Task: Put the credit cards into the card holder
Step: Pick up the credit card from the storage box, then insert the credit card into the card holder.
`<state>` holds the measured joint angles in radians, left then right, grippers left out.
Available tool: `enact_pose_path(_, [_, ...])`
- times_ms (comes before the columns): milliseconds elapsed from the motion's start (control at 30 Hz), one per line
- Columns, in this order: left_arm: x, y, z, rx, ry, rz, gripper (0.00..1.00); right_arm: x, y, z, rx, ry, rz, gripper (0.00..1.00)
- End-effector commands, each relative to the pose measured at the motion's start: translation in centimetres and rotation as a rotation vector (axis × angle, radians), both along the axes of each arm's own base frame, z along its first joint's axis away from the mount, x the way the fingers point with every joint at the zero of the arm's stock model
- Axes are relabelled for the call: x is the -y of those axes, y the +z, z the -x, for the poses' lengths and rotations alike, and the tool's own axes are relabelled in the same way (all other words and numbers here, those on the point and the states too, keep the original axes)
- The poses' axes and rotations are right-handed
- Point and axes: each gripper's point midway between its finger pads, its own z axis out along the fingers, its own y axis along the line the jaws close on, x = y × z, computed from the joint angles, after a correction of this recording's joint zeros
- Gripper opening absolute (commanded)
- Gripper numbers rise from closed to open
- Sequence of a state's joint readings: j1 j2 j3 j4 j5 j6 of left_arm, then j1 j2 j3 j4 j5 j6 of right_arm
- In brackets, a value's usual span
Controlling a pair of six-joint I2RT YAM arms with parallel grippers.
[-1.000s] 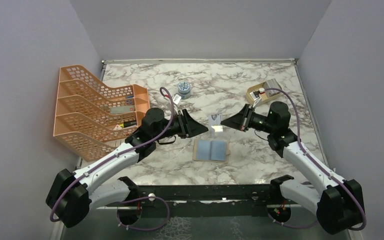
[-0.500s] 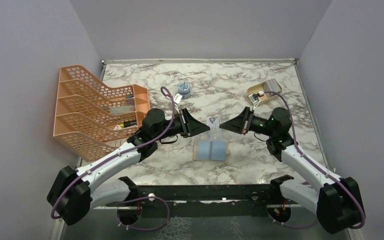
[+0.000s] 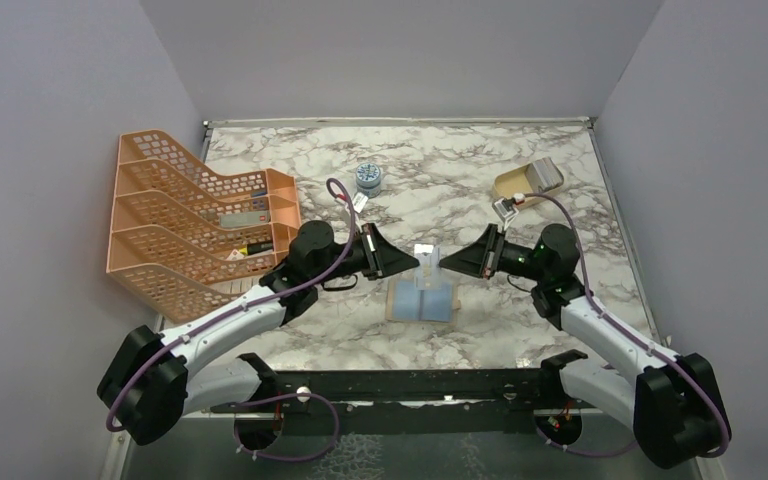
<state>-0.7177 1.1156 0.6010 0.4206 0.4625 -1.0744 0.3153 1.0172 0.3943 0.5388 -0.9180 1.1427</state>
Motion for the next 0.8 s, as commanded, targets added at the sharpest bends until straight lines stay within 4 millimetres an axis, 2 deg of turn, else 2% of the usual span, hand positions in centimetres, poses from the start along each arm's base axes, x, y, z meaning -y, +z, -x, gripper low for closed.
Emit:
enact_pose_path(0, [-0.3,-0.1,0.2,0.047,0.003,-0.001,0.00,0.2,-1.4,1.1,-0.006,0.015,0.045,0.23])
enact_pose_path(100, [-0.8,-1.8,0.2,0.031,0.013,-0.058,0.00,0.6,-2.6,1.0,-0.012,-0.014,0.100,0.34])
enact_pose_path(267, [-1.8,-5.7,0.2,-0.024,0.019,-0.185,0.00,1.7,-5.1,0.5,-0.037,-0.083,0.233,0.40])
enact_pose_path(500, [-2.1,-8.9,0.0,-0.087,-0.038,-0.256,0.00,5.1,-11.7,-1.3,-0.206,-0.244,0.564,0.41])
enact_pose_path(767, [-1.8,-11.6,0.0,-0.172,-0.095,-0.273,0.00,4.6,-15.7,-2.4,-0.239,-0.222,0.758,0.42])
